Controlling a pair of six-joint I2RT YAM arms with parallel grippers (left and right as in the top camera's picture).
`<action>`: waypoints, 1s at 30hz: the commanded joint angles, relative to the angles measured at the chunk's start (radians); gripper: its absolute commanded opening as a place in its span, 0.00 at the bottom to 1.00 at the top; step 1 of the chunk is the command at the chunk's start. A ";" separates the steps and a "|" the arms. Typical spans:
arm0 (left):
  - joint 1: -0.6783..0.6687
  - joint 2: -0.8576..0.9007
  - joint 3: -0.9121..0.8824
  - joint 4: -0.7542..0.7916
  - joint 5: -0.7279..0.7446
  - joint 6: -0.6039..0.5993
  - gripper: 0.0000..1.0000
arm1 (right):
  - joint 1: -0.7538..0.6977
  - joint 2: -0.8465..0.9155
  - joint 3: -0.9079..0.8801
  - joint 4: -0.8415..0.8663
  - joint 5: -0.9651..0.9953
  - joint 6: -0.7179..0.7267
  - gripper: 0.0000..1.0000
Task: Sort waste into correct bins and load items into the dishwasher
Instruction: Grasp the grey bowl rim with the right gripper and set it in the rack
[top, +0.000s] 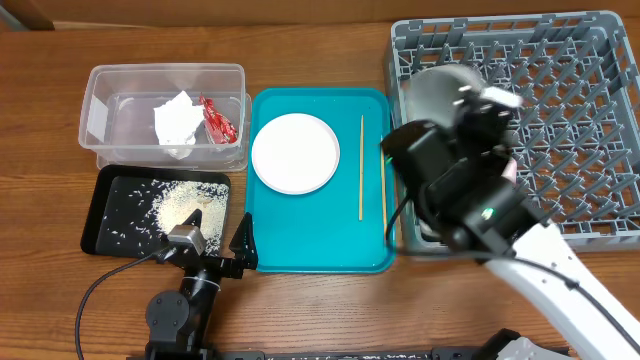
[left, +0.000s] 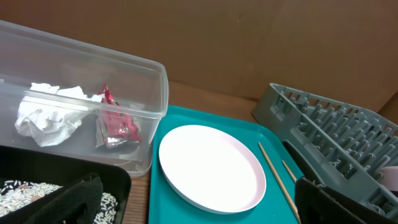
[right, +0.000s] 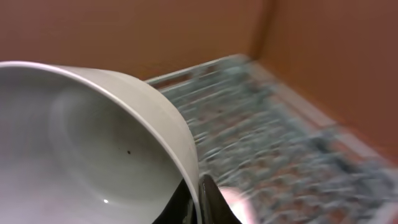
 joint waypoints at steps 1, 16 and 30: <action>-0.009 -0.010 -0.004 -0.001 0.008 -0.010 1.00 | -0.125 0.027 -0.013 -0.010 0.157 -0.001 0.04; -0.009 -0.010 -0.004 -0.001 0.008 -0.010 1.00 | -0.586 0.277 -0.013 -0.014 -0.050 -0.002 0.04; -0.009 -0.010 -0.004 -0.001 0.008 -0.010 1.00 | -0.578 0.479 -0.013 0.111 -0.076 -0.160 0.04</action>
